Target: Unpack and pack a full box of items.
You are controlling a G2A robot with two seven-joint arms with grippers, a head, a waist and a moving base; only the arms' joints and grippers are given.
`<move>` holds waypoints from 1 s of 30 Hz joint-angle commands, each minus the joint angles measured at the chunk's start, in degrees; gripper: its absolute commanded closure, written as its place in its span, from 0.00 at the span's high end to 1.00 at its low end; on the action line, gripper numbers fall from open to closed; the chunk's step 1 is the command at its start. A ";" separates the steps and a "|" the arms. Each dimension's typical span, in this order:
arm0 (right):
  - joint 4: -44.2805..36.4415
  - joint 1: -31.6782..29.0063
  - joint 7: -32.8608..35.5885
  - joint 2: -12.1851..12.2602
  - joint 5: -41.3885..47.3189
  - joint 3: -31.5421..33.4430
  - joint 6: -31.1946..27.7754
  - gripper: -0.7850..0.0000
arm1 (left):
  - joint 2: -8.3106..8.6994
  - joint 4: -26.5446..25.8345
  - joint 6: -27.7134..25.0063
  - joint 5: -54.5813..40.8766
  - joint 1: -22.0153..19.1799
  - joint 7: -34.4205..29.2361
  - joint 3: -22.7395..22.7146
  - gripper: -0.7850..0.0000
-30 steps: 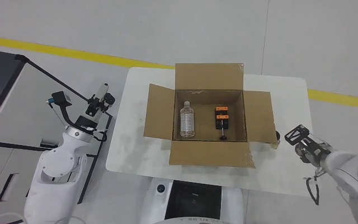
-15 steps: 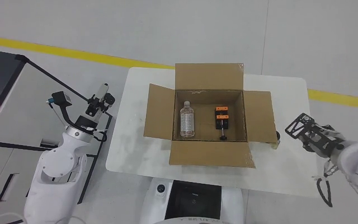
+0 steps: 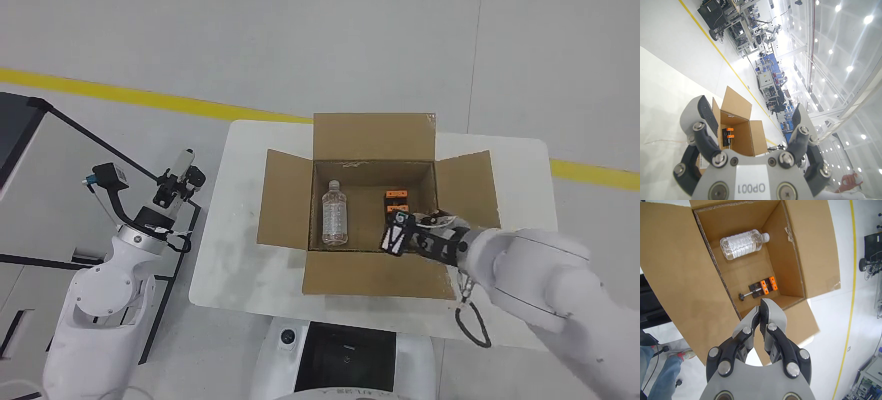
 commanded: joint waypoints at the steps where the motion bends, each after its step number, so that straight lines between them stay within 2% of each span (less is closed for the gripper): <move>1: 4.68 5.71 -0.45 -1.85 0.14 -7.15 2.49 0.00 | 0.00 0.00 0.00 0.00 0.00 0.00 0.00 1.00; 5: 10.97 12.04 -0.10 -4.78 2.96 -13.87 5.83 0.00 | 0.00 0.00 0.00 0.00 0.00 0.00 0.00 1.00; 8: 12.46 13.28 0.67 -5.38 4.28 -14.18 7.14 0.00 | 0.00 0.00 0.00 0.00 0.00 0.00 0.00 1.00; 13: 13.05 10.77 0.39 -4.34 7.97 -9.82 5.76 0.00 | 0.00 0.00 0.00 0.00 0.00 0.00 0.00 1.00; 17: 10.47 5.59 -2.05 -2.75 8.54 -4.66 4.17 0.00 | 0.00 0.00 0.00 0.00 0.00 0.00 0.00 1.00; 22: 7.99 -3.93 -8.49 0.00 12.77 7.80 0.46 0.00 | 0.00 0.00 0.00 0.00 0.00 0.00 0.00 1.00; 26: 3.08 -14.17 -14.59 2.10 17.06 23.63 -2.91 0.00 | 0.00 0.00 0.00 0.00 0.00 0.00 0.00 1.00; 30: 1.75 -25.45 -18.64 3.13 21.09 42.03 -5.95 0.00 | 0.00 0.00 0.00 0.00 0.00 0.00 0.00 1.00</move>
